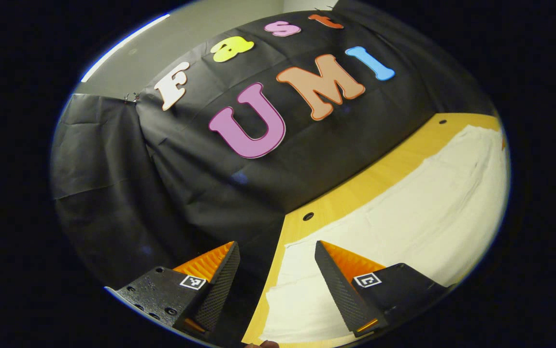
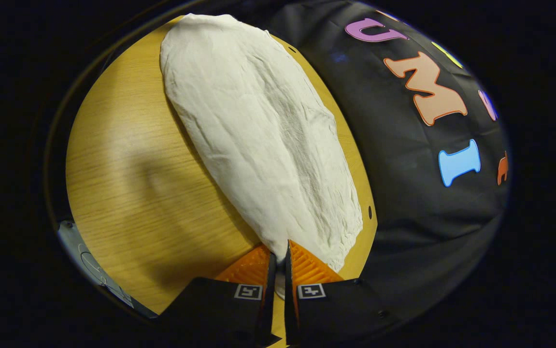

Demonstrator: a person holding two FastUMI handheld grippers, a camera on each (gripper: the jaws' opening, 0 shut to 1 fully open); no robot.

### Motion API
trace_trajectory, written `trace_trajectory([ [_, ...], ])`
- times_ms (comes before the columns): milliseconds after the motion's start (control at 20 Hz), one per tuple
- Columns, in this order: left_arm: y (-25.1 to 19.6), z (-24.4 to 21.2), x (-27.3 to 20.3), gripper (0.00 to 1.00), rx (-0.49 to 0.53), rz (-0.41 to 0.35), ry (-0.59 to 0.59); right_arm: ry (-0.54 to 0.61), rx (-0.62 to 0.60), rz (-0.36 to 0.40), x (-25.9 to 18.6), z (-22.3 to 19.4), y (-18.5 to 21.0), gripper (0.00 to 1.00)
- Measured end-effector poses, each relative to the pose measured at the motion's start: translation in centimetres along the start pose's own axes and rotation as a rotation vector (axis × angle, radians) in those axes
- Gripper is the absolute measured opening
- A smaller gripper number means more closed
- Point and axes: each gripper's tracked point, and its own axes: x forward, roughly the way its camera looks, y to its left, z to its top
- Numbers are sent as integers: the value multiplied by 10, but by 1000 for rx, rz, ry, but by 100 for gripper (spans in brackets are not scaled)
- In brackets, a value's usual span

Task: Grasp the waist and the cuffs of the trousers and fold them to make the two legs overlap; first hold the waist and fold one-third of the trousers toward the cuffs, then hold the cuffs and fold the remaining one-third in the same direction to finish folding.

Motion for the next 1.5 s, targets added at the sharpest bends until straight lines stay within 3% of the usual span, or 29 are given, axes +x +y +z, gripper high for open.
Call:
trace_trajectory([
  [450,-23,-93,-27,97,220,-149,142,5,-5,-16,0,0,0,16],
  [800,-33,-154,-49,97,383,-273,249,3,-13,-25,0,1,-1,13],
  [950,-44,-173,-59,97,510,-363,269,4,-20,-32,0,0,-1,13],
  [1100,-63,-198,-78,97,560,-480,319,3,-23,-37,0,1,-1,16],
  [1350,-67,-204,-72,97,583,-506,341,1,-28,-40,1,1,-1,13],
  [1500,-73,-203,-61,93,655,-544,312,0,-30,-45,0,1,-1,13],
])
